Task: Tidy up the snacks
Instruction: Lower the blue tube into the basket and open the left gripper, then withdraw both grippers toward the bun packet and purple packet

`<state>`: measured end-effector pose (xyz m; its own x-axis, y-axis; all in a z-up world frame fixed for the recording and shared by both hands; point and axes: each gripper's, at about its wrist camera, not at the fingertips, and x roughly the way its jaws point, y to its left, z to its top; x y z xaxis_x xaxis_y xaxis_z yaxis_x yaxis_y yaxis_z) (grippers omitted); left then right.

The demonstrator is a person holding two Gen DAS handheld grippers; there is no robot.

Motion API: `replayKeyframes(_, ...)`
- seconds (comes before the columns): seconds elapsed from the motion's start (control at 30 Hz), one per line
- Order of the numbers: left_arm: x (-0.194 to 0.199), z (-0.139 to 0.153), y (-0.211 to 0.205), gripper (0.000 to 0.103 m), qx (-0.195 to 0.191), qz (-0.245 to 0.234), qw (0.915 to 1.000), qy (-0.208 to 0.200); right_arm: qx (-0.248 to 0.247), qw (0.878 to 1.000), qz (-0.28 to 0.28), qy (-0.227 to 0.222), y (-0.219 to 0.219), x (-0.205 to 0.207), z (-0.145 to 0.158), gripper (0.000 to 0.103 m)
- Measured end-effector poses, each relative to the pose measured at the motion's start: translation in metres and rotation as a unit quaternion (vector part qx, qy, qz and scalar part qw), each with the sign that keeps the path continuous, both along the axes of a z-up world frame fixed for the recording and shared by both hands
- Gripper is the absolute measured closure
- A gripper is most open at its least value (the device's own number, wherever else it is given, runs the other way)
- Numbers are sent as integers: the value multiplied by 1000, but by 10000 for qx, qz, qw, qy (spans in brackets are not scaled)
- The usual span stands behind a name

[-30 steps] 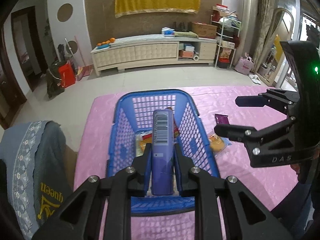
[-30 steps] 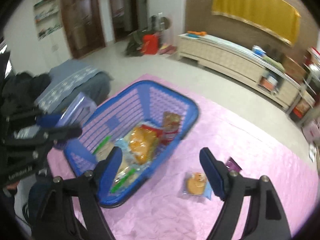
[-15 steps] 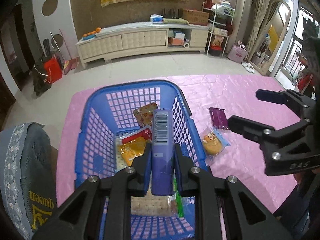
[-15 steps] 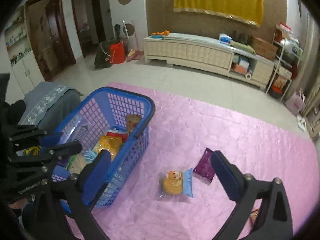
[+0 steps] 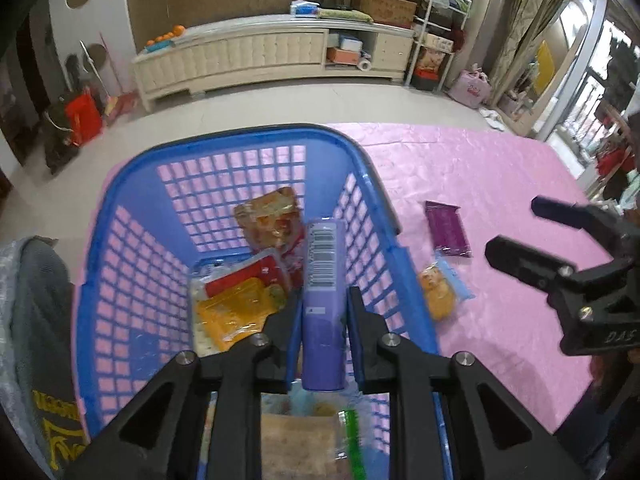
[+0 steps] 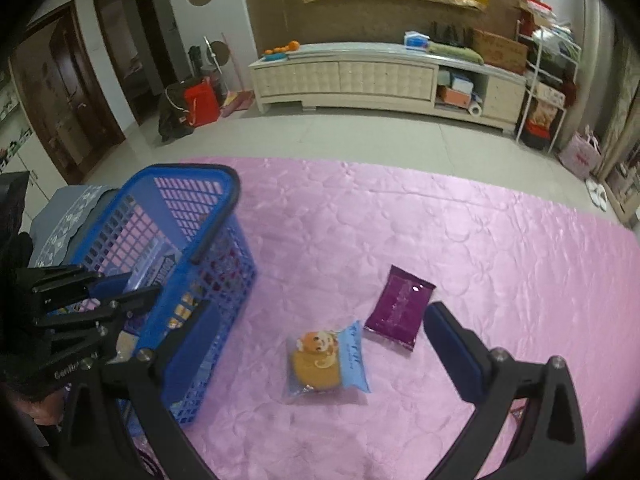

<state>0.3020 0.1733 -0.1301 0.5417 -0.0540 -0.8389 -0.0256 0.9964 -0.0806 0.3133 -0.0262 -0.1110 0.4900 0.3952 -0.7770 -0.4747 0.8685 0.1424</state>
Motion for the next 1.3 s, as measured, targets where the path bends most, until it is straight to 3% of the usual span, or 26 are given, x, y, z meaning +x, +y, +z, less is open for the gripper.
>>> replayKeyframes(0.1, -4, 9, 1, 43, 190, 142, 9995, -198, 0, 10000, -84, -1, -10, 0, 0, 0)
replayKeyframes(0.4, -41, 39, -4, 37, 91, 54, 9992, -389, 221, 9994, -257, -35, -44, -18, 22, 0)
replayKeyframes(0.7, -80, 80, -51, 31, 272, -366, 9954, -840, 399, 9984, -304, -247, -70, -52, 60, 0)
replayKeyframes(0.8, -97, 91, -72, 20, 279, -555, 9925, -1053, 459, 9980, -307, -319, -82, -66, 70, 0)
replayKeyframes(0.87, -106, 97, -87, 20, 288, -651, 9904, -1182, 456, 9978, -307, -365, -90, -76, 75, 0)
replayKeyframes(1.3, -119, 106, -139, 20, 214, -804, 9878, -1320, 380, 9968, -330, -620, -136, -113, 92, 0)
